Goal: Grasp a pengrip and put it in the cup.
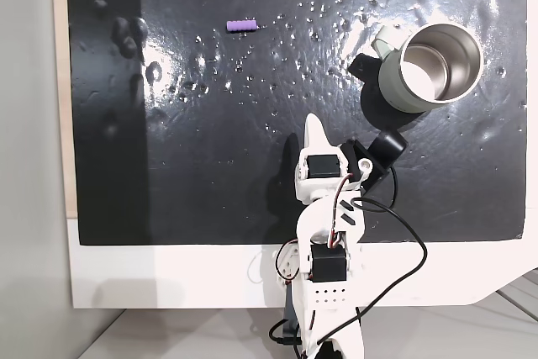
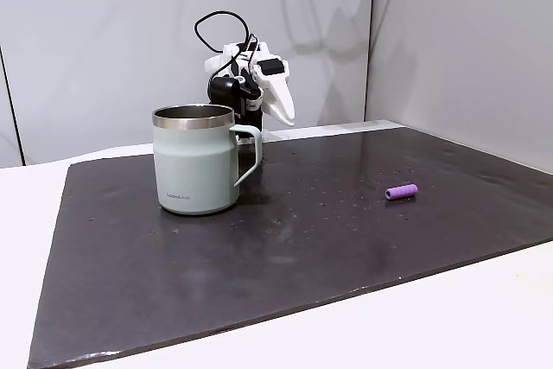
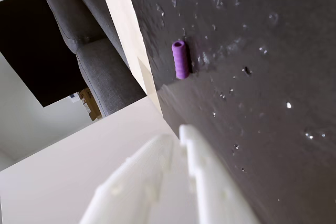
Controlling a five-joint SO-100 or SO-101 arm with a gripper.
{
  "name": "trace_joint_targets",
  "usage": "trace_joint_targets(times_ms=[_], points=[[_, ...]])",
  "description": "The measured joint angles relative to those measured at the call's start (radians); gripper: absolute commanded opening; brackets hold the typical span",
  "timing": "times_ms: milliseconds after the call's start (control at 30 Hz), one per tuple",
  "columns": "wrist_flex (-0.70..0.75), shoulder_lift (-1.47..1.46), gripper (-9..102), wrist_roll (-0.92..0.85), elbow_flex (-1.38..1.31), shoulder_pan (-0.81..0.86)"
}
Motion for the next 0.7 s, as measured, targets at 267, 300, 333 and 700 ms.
trace_joint_targets(times_ms=[267,300,333,700], points=[[0.0,0.0,0,-0.008,0.0,0.0],[0.0,0.0,0,-0.008,0.0,0.0],[0.0,0.0,0,-0.008,0.0,0.0],[0.008,0.0,0,-0.017,-0.006,0.043]])
